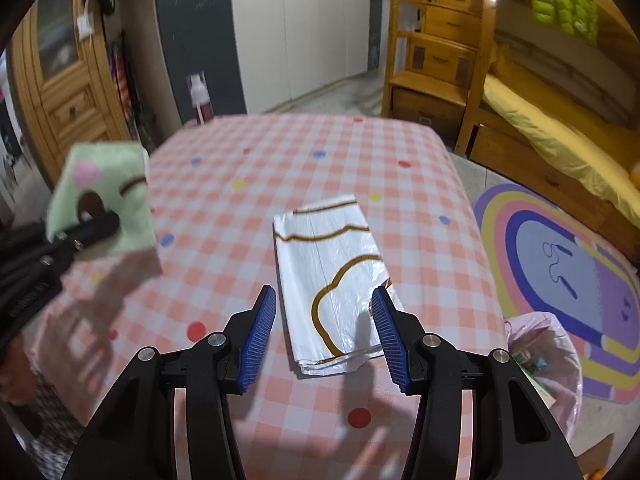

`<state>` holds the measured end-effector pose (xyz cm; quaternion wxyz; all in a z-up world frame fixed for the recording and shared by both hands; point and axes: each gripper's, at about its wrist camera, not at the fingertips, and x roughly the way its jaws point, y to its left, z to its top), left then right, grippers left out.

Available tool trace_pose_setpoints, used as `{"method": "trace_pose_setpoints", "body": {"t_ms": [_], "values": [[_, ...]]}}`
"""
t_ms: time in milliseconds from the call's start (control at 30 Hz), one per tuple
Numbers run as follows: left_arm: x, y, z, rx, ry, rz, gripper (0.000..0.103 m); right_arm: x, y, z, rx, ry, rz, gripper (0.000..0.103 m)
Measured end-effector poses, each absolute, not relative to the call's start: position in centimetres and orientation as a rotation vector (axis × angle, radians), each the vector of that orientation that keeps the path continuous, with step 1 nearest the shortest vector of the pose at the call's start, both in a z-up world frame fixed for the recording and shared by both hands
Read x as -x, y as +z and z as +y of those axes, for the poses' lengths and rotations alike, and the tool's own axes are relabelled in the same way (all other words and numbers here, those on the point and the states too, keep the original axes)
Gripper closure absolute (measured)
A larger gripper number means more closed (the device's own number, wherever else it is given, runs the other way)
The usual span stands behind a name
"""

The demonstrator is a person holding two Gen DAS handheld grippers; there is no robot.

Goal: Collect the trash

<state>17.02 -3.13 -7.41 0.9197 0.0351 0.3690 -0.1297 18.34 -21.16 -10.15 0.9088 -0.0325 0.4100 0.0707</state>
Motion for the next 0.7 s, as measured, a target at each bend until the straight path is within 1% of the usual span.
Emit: {"method": "trace_pose_setpoints", "body": {"t_ms": [100, 233, 333, 400, 467, 500, 533, 567, 700], "values": [[-17.0, -7.5, -3.0, -0.075, -0.265, 0.760, 0.097, -19.0, -11.4, -21.2, 0.071, 0.146, 0.908, 0.049], [-17.0, -7.5, -2.7, -0.067, -0.267, 0.763, 0.097, -18.8, -12.4, -20.6, 0.116, 0.160, 0.938, 0.040], [-17.0, -7.4, -2.6, -0.065, -0.271, 0.764, 0.097, -18.5, -12.3, -20.7, 0.101, 0.165, 0.934, 0.041], [-16.8, -7.5, -2.8, -0.068, -0.274, 0.766, 0.097, -18.4, -12.2, -21.0, 0.098, 0.152, 0.929, 0.050], [-16.8, -7.6, -2.8, -0.073, -0.275, 0.770, 0.097, -18.4, -12.0, -21.6, 0.085, 0.124, 0.924, 0.073], [-16.8, -7.7, -2.8, -0.074, -0.275, 0.772, 0.097, -18.5, -11.9, -22.2, 0.057, 0.117, 0.925, 0.078], [-16.9, -7.7, -2.8, -0.073, -0.275, 0.773, 0.097, -18.5, -11.8, -22.6, 0.032, 0.111, 0.927, 0.091], [-16.9, -7.8, -2.7, -0.072, -0.276, 0.775, 0.097, -18.5, -11.6, -23.1, 0.011, 0.097, 0.921, 0.095], [-16.6, -7.4, -2.7, -0.060, -0.306, 0.757, 0.097, -17.4, -9.5, -23.7, -0.039, 0.090, 0.825, 0.098]]}}
